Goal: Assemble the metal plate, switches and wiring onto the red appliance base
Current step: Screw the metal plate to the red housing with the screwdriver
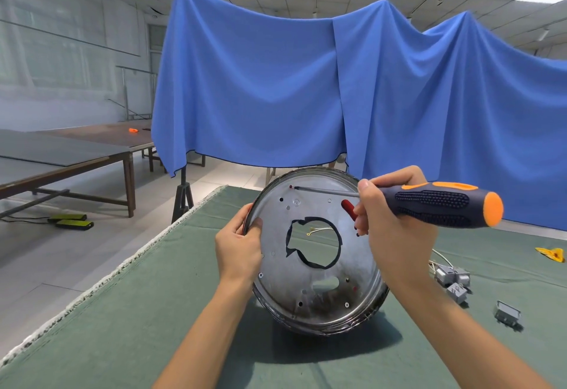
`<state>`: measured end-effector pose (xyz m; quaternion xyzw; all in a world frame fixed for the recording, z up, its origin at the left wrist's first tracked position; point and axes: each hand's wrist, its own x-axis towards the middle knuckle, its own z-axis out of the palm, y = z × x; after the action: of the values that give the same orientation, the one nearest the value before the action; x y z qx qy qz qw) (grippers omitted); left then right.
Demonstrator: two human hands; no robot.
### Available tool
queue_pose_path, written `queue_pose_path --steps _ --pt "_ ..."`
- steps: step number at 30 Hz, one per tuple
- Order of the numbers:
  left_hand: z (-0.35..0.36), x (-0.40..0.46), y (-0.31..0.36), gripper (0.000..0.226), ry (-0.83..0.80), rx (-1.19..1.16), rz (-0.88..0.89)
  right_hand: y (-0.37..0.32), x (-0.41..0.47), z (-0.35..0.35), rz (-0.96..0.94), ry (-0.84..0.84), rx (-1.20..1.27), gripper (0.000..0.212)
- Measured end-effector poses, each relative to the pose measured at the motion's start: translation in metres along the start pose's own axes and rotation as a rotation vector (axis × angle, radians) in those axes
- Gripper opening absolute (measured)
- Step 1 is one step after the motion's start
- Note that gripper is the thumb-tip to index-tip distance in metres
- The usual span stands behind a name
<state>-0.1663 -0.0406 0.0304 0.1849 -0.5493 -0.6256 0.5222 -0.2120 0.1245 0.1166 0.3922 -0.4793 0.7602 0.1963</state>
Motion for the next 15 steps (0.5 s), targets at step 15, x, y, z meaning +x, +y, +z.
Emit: queue_pose_path --steps 15 --pt "0.0009 -0.0003 -0.0011 0.032 0.005 0.002 -0.025 -0.0046 0.0011 0.0029 -0.001 -0.051 0.002 0.017"
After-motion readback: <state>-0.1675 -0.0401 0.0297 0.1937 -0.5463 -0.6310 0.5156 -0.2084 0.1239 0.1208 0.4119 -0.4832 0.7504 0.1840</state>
